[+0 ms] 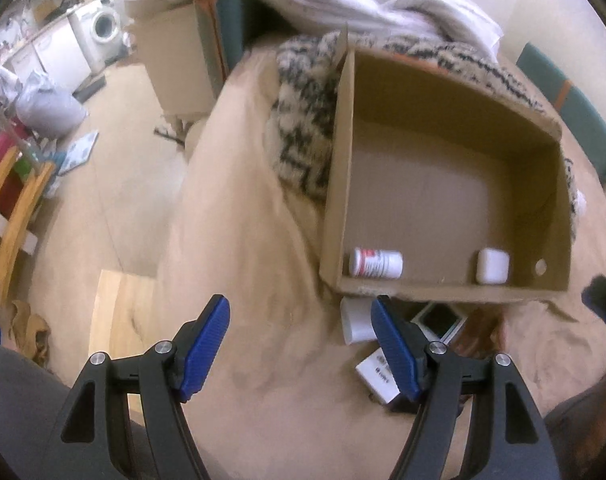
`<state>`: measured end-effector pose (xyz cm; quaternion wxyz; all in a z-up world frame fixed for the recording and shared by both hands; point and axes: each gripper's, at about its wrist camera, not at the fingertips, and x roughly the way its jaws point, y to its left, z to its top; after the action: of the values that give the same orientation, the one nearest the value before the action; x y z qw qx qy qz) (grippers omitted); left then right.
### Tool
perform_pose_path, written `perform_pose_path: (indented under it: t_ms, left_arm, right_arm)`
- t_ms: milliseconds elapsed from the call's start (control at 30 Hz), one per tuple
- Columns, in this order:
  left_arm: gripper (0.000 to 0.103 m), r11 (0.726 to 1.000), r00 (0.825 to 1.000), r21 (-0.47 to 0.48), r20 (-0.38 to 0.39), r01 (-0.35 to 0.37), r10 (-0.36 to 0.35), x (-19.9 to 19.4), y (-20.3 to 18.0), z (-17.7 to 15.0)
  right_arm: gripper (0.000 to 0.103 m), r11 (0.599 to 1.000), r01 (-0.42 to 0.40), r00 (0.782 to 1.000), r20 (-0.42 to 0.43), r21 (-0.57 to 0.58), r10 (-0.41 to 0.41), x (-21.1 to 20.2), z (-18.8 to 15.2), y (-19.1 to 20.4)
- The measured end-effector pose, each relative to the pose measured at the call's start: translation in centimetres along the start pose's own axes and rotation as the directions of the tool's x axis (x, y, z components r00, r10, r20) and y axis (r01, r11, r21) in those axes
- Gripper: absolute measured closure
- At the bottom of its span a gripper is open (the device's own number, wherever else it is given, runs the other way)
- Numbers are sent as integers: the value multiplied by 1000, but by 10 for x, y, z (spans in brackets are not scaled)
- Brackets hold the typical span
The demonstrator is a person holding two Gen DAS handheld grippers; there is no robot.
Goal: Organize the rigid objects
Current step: 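Grasp the white charger plug with the left gripper while the right grasps a blue-labelled pill bottle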
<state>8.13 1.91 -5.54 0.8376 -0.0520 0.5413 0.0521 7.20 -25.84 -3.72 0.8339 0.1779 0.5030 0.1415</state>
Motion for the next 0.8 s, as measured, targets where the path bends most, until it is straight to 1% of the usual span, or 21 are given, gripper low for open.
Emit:
perform_pose_path:
  t_ms: [167, 233, 333, 467, 600, 633, 667, 700, 767, 800]
  left_arm:
    - [32, 999, 997, -25, -66, 28, -29, 21, -9, 0]
    - [32, 999, 994, -32, -97, 44, -47, 32, -16, 1]
    - [32, 998, 991, -24, -127, 49, -52, 45, -27, 3]
    - [32, 998, 982, -24, -180, 50, -54, 67, -41, 3]
    - [34, 999, 976, -37, -215, 29, -37, 86, -47, 3]
    - [36, 999, 974, -40, -221, 31, -39, 89, -47, 2]
    - [44, 998, 972, -42, -230, 36, -45, 92, -48, 1]
    - [49, 998, 969, -42, -242, 40, -50, 95, -49, 0]
    - [64, 996, 962, -53, -260, 73, -85, 101, -50, -3]
    - [64, 995, 960, -49, -265, 84, -94, 102, -52, -4]
  right_arm:
    - [11, 999, 15, 997, -71, 39, -12, 11, -15, -6]
    - [11, 998, 37, 995, -95, 47, -32, 15, -19, -8]
    - [11, 997, 57, 990, -134, 58, -49, 23, -22, -11]
    - [11, 996, 65, 987, -150, 65, -55, 29, -24, -13]
    - [11, 995, 65, 985, -164, 70, -52, 32, -23, -16]
    - [11, 995, 64, 984, -169, 72, -51, 33, -23, -17]
    - [11, 995, 62, 983, -176, 78, -47, 35, -24, -18]
    - [11, 995, 62, 982, -184, 83, -46, 36, -23, -19]
    - [11, 993, 65, 975, -216, 103, -41, 43, -25, -24]
    - [11, 991, 60, 971, -239, 121, -30, 48, -26, -27]
